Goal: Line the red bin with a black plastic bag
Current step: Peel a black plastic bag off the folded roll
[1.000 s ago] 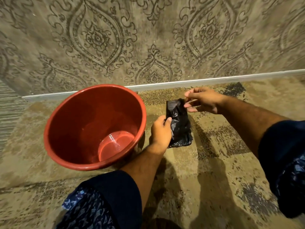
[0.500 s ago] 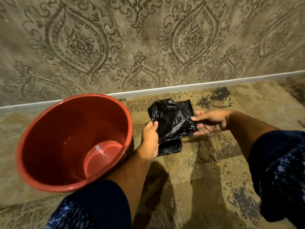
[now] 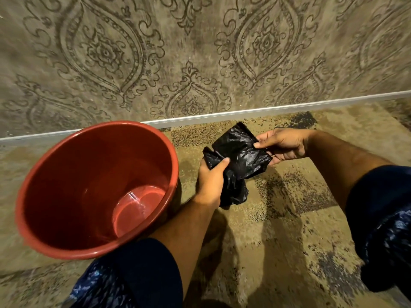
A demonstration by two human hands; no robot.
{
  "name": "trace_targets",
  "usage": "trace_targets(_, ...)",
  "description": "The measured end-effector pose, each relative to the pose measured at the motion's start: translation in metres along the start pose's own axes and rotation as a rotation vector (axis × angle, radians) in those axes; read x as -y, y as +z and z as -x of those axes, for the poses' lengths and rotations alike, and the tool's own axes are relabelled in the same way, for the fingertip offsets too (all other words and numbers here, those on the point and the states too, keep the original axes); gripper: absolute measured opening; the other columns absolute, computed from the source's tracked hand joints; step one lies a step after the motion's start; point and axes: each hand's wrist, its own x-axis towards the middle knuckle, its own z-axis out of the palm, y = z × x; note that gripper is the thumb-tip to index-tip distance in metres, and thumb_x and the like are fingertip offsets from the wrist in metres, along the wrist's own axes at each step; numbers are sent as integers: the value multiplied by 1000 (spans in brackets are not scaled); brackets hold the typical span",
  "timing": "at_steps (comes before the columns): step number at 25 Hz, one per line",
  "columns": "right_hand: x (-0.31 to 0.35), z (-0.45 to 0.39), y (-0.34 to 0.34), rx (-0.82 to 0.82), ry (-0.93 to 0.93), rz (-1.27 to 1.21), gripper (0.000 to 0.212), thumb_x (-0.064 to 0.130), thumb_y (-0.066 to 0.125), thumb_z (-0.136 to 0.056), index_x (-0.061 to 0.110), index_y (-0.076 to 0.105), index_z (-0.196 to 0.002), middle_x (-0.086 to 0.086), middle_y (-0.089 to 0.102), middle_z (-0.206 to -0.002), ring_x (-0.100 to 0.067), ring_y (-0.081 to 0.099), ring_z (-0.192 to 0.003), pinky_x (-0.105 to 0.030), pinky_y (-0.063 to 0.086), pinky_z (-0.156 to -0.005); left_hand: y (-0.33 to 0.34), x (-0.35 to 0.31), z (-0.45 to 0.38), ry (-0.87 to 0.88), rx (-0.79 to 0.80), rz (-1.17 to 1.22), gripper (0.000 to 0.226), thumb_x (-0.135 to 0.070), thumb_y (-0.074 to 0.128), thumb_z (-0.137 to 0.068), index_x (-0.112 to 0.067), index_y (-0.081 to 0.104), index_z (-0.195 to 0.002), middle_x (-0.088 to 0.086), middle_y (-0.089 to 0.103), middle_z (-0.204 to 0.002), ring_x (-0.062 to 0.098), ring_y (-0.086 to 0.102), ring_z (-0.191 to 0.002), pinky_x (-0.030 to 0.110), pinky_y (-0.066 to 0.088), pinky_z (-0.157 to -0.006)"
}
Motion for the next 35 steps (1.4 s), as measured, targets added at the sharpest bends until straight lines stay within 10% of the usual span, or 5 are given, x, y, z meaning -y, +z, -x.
trace_targets(5,-10,-5,-22,-225,5,5,11,12,64,-101,16,69,-109,-7,79,-102,-15,79,-76,-35,68,-64,-23,1,-8,-263,-140,181,56,-42,72,-95,-11,59,-140,13,69,-133,38,67,-120,55,53,-106)
trace_targets(9,-30,1,-39,-364,99,42,24,4,51,-110,6,61,-131,-21,72,-125,-26,76,-85,-41,67,-68,-30,1,-5,-240,-160,193,32,-41,73,-95,-9,73,-100,8,81,-98,30,78,-85,40,63,-76)
trace_targets(18,-44,17,-41,-868,43,32,14,-5,48,-108,-2,62,-110,-32,70,-126,-39,73,-92,-45,64,-67,-28,-11,11,-41,-340,98,52,-37,58,-106,-10,50,-150,14,58,-152,37,54,-141,53,40,-121)
trace_targets(23,-41,22,-37,-1054,5,-30,24,-1,65,-102,9,55,-83,-29,69,-124,-43,70,-110,-48,62,-81,-18,-21,31,-10,-223,40,20,-37,57,-106,-23,71,-102,8,76,-118,35,71,-115,55,53,-108)
trace_targets(35,-5,16,3,-492,196,272,10,8,69,-102,12,67,-111,-13,78,-123,-26,74,-104,-45,53,-95,31,-207,98,297,138,1,9,-29,62,-103,-21,66,-101,5,77,-89,24,79,-79,41,67,-69)
